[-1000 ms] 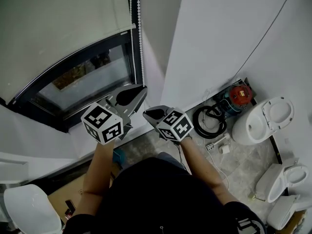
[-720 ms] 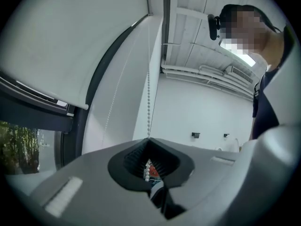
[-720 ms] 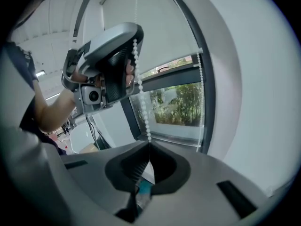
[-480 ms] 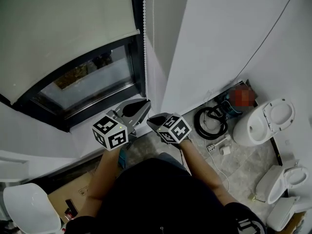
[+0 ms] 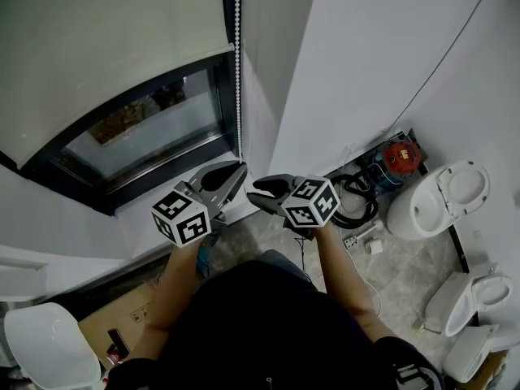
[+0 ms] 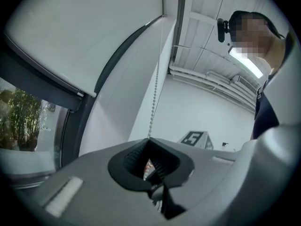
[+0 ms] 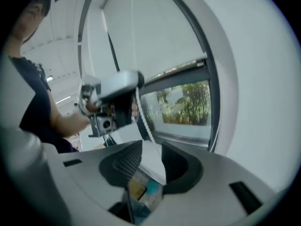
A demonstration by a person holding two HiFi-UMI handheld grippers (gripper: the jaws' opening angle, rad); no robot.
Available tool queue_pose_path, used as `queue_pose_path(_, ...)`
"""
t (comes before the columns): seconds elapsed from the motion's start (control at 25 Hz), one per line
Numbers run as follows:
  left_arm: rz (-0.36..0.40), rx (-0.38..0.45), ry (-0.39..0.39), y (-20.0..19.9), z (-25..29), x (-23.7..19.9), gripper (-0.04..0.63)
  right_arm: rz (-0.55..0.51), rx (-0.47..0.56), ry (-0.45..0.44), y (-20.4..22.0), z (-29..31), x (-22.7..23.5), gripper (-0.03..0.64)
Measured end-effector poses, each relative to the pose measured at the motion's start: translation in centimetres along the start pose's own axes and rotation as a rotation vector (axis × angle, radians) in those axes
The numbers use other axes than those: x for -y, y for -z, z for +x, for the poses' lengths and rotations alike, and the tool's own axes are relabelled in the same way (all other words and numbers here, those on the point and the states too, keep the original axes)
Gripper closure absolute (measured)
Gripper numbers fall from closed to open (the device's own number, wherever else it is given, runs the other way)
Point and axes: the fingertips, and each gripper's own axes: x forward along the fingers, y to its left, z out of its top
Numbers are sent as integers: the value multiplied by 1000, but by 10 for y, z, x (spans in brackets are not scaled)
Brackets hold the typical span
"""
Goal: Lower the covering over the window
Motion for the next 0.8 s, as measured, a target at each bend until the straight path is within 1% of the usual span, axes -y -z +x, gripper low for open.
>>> queue_pose_path(0.12, 0, 5, -2, 1, -1, 0, 583, -50, 166, 10, -58, -35, -6, 517)
queue_pose_path(0.2, 4, 7, 3, 1, -4, 2, 583, -95, 261, 33, -94, -57, -15, 518)
queue_pose_path(0.36, 11, 11, 13, 2, -6, 8, 583, -164, 391, 85, -146, -88, -30, 518)
queue_pose_path(0.44, 12, 10, 15, 2, -7, 11, 583, -204, 423, 78, -165, -94, -39, 518)
queue_pose_path(0.56, 9, 12, 15, 2, -9, 13, 583, -239, 426, 73, -180, -89, -43, 518)
queue_pose_path(0.8, 2, 19, 12, 3, -8, 12, 583, -235, 463, 93, -204, -80, -41, 518)
